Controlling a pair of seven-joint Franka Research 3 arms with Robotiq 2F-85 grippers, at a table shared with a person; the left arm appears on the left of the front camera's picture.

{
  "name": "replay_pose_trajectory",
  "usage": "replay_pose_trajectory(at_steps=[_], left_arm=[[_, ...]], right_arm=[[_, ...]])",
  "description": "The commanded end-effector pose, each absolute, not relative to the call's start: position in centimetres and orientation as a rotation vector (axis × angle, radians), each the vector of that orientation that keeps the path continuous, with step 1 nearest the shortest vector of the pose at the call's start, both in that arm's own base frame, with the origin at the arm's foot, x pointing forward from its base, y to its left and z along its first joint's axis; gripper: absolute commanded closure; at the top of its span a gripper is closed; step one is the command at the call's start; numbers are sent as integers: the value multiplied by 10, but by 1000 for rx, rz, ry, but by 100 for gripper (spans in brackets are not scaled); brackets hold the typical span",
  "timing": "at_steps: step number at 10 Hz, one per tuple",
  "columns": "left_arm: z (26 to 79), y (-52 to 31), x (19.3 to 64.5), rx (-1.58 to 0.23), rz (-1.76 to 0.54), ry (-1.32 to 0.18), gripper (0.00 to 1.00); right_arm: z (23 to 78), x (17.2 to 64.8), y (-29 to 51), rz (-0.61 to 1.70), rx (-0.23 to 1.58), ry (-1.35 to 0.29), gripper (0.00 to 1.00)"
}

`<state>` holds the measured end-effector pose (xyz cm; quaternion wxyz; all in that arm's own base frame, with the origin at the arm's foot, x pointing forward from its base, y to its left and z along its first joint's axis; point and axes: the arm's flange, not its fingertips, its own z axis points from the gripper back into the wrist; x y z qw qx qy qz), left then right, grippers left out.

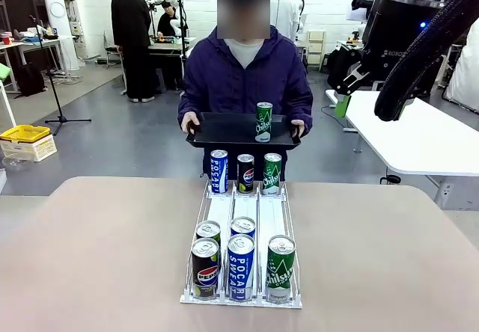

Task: Retrieve and hand over the desired beverage to the person.
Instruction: Place the picked can on the Handle tray extended by the person.

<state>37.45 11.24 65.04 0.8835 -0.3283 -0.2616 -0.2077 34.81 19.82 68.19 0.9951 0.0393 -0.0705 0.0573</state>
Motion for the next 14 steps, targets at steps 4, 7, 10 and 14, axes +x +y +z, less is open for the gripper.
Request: replay_pose_trajectory(at_steps=[4,7,10,14], left_arm=[[651,112,374,-699,-446,-558,0],[651,112,374,-699,-446,-558,0],[651,112,374,-699,-446,-558,0],[651,112,374,-699,-446,-558,0]], right_arm=[[725,318,82,527,641,-341,0],[719,300,-36,510,824,-578,0],[695,291,-100,362,827,-589,0],[690,274,-117,268,681,-558,0]])
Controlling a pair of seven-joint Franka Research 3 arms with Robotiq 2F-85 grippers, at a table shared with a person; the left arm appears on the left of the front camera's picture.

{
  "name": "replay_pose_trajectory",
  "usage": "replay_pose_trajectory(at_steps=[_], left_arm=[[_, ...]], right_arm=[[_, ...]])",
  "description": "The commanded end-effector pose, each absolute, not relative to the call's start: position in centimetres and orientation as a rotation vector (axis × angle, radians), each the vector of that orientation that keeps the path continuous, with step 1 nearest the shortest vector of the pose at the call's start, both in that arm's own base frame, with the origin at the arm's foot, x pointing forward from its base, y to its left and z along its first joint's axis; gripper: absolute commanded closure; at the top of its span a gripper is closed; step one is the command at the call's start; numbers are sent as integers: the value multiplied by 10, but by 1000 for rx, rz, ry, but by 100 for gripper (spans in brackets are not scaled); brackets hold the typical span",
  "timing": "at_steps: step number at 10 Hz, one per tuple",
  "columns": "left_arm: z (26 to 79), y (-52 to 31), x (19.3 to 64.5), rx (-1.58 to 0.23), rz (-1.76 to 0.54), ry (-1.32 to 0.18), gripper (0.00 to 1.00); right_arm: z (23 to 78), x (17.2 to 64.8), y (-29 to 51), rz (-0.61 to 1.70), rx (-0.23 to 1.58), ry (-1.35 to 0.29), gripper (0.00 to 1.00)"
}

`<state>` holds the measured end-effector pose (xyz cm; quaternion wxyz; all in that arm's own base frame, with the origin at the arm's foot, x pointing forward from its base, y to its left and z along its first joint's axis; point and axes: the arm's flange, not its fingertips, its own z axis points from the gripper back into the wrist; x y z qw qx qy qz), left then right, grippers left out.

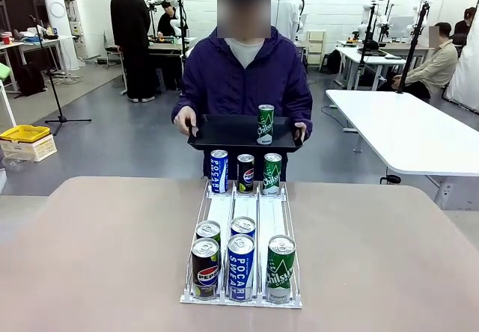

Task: Retrieve and hand over the desired beverage to the person.
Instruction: Place the picked can on the Handle tray extended by the person.

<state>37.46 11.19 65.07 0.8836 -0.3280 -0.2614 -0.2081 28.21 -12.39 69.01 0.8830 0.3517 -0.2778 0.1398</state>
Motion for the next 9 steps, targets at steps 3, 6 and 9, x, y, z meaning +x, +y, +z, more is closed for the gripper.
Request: replay_pose_trajectory(at_steps=[3,6,9], left_arm=[[651,112,374,-699,-446,-558,0],[651,112,374,-699,-446,-558,0],[651,112,374,-699,-446,-558,0]], right_arm=[[690,282,-124,291,732,-578,0],[690,282,-124,291,732,-578,0],[690,282,-124,291,732,-578,0]])
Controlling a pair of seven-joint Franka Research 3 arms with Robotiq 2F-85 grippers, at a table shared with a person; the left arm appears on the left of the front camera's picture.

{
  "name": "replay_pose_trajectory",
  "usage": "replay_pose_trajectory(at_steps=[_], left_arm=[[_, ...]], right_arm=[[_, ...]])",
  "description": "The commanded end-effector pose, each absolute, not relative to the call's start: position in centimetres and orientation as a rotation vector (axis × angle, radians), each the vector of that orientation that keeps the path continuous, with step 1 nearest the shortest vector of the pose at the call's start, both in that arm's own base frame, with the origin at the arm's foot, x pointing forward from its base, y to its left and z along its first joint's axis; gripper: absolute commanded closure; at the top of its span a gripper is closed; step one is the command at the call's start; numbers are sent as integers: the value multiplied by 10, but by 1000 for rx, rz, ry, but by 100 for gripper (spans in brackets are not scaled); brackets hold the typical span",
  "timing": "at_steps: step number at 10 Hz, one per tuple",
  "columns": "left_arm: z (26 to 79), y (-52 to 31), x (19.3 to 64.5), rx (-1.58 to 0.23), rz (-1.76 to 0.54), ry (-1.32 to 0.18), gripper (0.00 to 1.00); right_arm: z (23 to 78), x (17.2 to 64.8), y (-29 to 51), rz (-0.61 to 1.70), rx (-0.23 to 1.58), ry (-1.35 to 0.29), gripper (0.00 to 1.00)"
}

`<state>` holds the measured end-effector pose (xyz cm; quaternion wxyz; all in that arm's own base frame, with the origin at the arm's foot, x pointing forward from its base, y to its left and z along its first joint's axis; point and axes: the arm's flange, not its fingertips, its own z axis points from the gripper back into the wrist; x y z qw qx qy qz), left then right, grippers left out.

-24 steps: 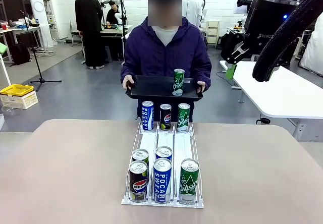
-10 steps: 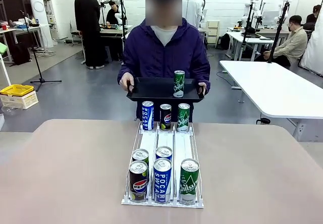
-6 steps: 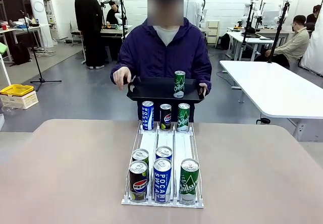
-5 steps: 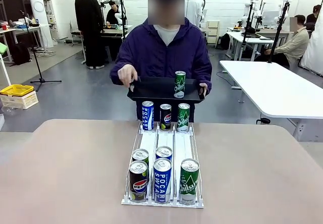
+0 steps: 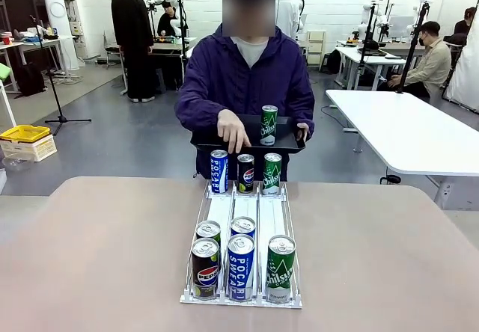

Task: Retrieve and hand over the desired beverage to the person.
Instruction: Place the picked can on the Handle tray extended by the person, then pick up another can of the same type that the person held from the Automatic Can Dispenser.

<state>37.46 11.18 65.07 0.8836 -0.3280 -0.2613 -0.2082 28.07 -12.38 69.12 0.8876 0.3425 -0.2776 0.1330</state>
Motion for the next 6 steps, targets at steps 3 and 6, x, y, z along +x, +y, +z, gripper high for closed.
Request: replay_pose_trajectory(at_steps=[3,6], left_arm=[[651,112,374,-699,-446,-558,0],[651,112,374,-699,-446,-558,0]], right_arm=[[690,282,-124,291,732,-578,0],[690,282,-124,291,732,-578,0]])
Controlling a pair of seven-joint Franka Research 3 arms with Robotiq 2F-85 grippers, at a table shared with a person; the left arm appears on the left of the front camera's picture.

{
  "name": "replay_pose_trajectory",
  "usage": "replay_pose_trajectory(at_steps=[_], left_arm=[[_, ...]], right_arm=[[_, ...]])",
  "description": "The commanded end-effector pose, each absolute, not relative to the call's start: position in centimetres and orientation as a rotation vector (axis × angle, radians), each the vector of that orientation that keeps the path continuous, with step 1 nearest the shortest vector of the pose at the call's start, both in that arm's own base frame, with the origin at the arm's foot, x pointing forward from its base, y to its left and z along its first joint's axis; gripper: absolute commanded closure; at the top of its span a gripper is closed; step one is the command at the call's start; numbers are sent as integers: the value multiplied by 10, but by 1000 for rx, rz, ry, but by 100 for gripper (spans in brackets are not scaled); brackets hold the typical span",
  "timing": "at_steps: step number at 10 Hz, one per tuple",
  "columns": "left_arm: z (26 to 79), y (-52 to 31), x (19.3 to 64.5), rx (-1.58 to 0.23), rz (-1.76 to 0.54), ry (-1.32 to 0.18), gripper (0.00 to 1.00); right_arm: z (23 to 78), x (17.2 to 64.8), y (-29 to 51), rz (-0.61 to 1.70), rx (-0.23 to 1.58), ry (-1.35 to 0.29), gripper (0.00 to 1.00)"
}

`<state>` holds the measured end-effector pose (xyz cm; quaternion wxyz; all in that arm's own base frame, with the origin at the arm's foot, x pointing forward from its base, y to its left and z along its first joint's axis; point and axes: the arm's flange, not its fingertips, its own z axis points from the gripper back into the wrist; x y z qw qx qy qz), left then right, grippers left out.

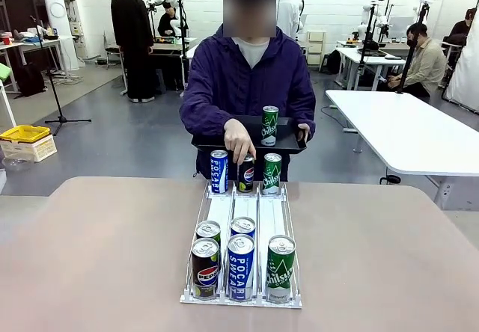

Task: Retrieve and hand over the desired beverage to the person.
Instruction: Pick up another can of the same type that the person held from the Automatic Can Dispenser.

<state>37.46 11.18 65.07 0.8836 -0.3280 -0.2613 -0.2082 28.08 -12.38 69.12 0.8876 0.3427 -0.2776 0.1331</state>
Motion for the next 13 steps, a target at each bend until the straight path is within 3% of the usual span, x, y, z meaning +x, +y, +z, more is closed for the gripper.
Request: replay_pose_trajectory(at_steps=[1,13], left_arm=[[651,112,374,-699,-446,-558,0],[651,112,374,-699,-446,-558,0]], right_arm=[[690,282,-124,291,732,-578,0],[690,282,-124,291,732,-578,0]])
